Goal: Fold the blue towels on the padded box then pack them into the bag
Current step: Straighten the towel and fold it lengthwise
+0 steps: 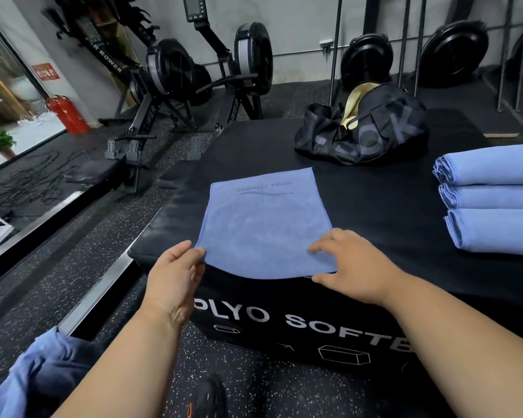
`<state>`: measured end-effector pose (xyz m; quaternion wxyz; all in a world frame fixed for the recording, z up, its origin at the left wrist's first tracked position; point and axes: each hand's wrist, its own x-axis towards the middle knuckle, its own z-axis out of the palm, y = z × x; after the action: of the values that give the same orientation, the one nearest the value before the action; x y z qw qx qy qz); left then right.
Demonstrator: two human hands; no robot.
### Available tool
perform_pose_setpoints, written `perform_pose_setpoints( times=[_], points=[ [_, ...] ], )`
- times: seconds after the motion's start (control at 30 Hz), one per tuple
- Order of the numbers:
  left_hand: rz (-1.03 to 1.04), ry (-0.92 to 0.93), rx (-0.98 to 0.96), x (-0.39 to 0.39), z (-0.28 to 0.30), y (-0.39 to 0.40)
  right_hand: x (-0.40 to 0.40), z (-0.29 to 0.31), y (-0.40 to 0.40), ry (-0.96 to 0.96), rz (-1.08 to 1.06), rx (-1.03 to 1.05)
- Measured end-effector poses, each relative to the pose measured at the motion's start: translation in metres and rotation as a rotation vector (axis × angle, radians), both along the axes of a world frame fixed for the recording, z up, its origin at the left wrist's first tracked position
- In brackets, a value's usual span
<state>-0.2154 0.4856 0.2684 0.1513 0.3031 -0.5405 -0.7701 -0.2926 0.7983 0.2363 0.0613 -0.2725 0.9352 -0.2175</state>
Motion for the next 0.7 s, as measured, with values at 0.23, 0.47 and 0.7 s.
perform_pose_setpoints(
  times=[0.23, 0.47, 0.7],
  points=[
    [0.018, 0.029, -0.025, -0.010, 0.010, 0.007, -0.007, -0.002, 0.028, 0.040, -0.028, -0.065],
    [0.023, 0.032, -0.078, -0.016, 0.013, 0.015, -0.010, -0.003, 0.033, 0.061, -0.030, -0.054],
    [-0.074, 0.085, -0.218, -0.020, 0.023, 0.049, -0.012, -0.003, 0.041, -0.064, -0.040, -0.153]
  ],
)
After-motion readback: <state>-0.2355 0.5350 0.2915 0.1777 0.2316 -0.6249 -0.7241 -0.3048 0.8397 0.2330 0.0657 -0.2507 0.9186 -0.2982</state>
